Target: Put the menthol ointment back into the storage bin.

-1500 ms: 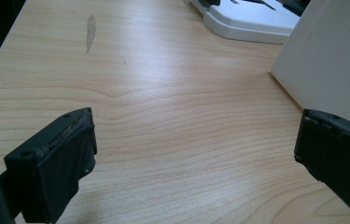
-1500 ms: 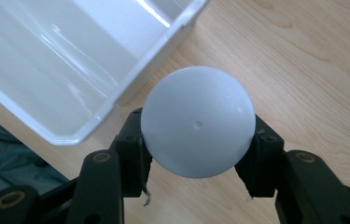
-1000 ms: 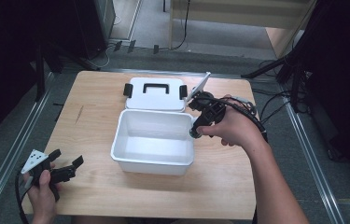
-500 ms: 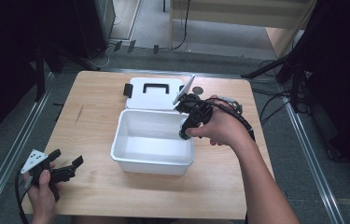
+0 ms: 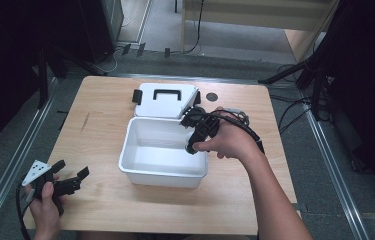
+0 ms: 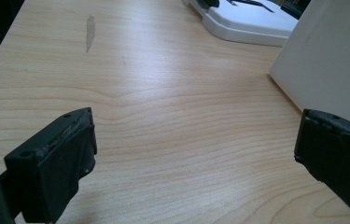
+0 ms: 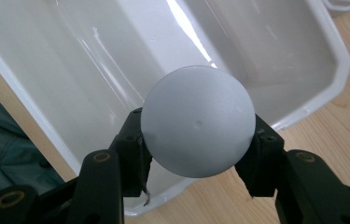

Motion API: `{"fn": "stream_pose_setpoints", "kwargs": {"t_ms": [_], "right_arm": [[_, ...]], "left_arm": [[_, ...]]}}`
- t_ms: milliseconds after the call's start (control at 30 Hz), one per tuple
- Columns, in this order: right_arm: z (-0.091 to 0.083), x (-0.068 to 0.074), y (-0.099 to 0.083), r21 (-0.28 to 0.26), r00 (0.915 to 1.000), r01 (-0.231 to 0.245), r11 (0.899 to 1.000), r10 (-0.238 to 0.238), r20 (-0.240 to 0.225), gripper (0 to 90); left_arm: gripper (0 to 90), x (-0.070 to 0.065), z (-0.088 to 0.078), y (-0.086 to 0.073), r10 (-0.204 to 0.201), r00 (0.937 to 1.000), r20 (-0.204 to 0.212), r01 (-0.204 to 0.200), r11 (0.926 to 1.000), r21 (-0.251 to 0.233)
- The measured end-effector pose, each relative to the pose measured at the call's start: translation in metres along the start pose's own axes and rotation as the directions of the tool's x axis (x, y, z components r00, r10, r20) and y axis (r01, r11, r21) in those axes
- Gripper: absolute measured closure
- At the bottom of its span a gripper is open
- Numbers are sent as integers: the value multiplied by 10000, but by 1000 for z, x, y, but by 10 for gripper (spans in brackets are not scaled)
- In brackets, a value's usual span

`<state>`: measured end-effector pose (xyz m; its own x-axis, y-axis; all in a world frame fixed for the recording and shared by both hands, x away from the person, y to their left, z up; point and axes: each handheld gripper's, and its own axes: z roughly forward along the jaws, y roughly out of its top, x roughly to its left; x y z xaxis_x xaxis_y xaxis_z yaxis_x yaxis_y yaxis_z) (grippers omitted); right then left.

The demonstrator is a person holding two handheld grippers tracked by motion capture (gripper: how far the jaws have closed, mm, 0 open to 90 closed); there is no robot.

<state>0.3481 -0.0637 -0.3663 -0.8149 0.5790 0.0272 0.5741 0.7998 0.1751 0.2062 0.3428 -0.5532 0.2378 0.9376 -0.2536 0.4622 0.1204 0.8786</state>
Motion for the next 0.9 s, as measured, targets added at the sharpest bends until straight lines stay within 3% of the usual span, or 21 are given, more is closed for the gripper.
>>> {"fn": "stream_pose_setpoints", "kwargs": {"t_ms": [533,700,900], "right_arm": [[30,4,-1,372,9972,752,9965,-749,-85,520],[44,5,-3,494,9928,1194,9916,-1196,5,520],[55,6,-4,593,9900,1404,9883,-1407,14,520]], "left_arm": [[0,0,0,0,-38,10000,-5,38,10000,0],[0,0,0,0,-50,10000,-4,50,10000,8],[0,0,0,0,-60,10000,11,60,10000,5]]}}
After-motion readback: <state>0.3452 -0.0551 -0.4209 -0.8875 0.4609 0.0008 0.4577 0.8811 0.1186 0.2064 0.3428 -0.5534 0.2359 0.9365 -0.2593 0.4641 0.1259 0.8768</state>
